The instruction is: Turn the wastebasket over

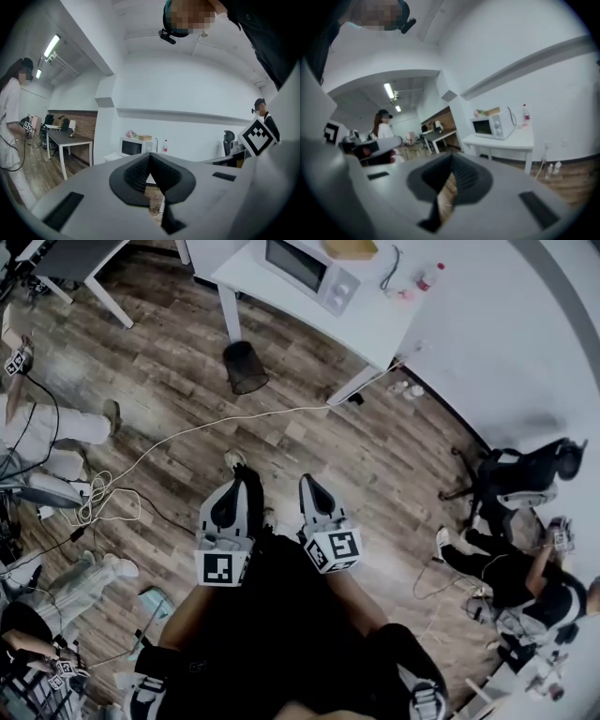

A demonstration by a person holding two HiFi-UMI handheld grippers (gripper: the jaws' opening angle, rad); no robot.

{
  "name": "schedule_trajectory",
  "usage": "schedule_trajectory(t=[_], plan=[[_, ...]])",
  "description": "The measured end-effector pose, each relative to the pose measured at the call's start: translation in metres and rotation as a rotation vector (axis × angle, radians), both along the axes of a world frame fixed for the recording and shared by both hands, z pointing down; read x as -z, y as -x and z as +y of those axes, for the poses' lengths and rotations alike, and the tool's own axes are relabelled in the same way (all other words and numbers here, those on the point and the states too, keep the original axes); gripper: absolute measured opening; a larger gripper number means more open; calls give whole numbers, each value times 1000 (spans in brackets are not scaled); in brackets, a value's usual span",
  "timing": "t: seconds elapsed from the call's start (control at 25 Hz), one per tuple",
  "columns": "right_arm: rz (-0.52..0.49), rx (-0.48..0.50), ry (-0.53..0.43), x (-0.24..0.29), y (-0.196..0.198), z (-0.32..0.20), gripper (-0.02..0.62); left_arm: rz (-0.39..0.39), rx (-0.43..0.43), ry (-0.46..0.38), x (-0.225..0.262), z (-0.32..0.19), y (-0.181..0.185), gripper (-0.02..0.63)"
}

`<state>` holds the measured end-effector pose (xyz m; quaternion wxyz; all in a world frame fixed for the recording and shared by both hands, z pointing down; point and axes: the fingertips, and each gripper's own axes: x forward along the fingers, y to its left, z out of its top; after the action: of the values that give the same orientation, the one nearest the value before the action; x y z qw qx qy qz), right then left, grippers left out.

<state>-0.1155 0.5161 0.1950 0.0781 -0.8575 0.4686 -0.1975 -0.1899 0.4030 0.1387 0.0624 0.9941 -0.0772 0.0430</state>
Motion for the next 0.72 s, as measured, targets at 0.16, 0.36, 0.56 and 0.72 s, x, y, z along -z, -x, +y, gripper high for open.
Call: schedule_trajectory(t=[0.16,0.36,0.56,0.72], plan=[[-20,1,11,-11,-33,-35,32,-22,-20,-1,-6,-31,-31,34],[-36,4,50,-19,-84,-89,32,-49,-16,21,-15,-86,-78,34],[-24,34,107,-29,-130,-155,32,-70,0,44,-20,-154,-117,34],[9,61,126,-35,-160,-199,32,-64,30,56,-19,-201,-140,34]])
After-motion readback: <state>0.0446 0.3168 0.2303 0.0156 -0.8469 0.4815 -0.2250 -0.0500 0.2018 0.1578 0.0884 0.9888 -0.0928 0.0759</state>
